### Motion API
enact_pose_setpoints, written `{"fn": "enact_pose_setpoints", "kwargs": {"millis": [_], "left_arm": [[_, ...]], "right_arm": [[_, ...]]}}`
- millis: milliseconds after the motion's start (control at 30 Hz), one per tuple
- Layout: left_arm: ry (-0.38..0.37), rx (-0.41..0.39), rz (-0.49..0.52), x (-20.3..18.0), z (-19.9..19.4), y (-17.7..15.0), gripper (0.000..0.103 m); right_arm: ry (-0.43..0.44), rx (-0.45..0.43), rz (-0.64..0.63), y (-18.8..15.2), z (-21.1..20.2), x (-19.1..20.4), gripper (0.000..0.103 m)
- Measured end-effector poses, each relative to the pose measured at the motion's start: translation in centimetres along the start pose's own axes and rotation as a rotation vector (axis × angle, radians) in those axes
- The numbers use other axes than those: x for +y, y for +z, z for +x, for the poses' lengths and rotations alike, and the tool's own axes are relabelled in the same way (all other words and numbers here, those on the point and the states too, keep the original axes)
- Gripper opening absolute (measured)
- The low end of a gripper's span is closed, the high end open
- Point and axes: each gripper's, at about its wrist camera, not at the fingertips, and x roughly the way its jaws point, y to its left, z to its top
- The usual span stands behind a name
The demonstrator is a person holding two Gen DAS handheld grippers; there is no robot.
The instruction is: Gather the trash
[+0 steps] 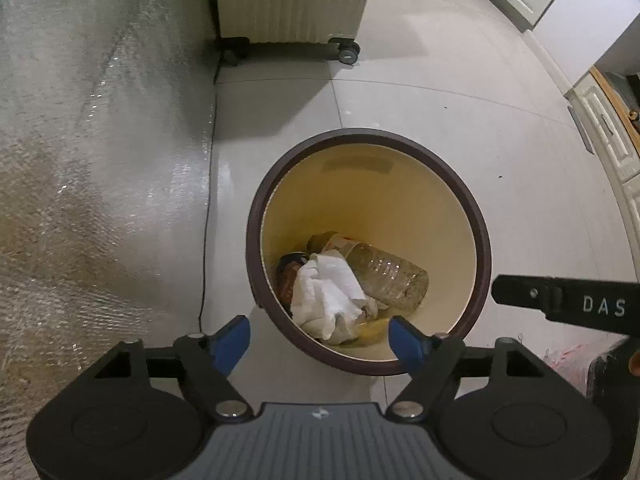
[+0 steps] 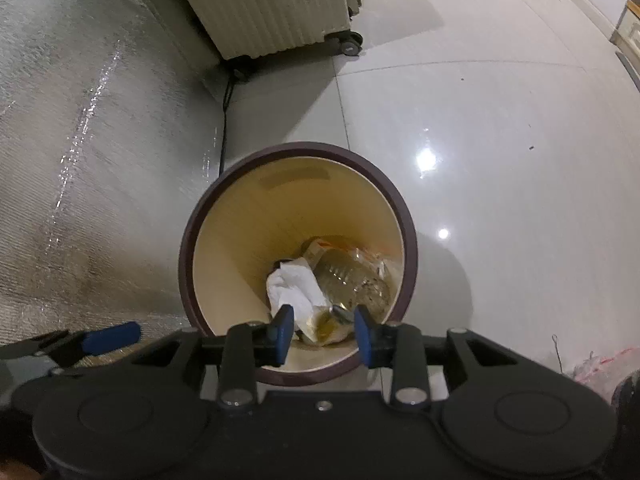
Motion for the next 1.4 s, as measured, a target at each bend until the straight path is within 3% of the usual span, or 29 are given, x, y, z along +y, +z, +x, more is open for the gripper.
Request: {"fn": "enact_pose_setpoints", "kwargs": {"millis": [267, 433, 800, 933, 1400], "left_arm": [[0.02, -0.004, -0.013, -0.2, -1.6, -0.4, 0.092], [0.034, -0.013, -0.02, -0.6, -3.1, -0.5, 0.101], [0.066, -0.079, 0.002, -1.9, -8.9, -0.9, 0.103], [0.065, -0.115, 0.011, -2.7, -11.9, -1.4, 0.103], [0.037, -0.261, 0.036, -6.1, -23.6, -3.9, 0.103]], "right_arm": [[-0.007, 0.014, -0.004, -1.1, -0.6, -0.7, 0.034], [-0.004, -0.006, 0.0, -1.4, -2.1, -1.2, 0.042], [-0.038, -0.085, 0.0, -2.1, -7.3, -1.7, 0.077], [-0.077, -0.116, -0.005, -2.8, -10.0, -1.6, 0.081], [-0.092, -0.302, -0.001, -6.1, -21.8, -2.0, 0.098]]}}
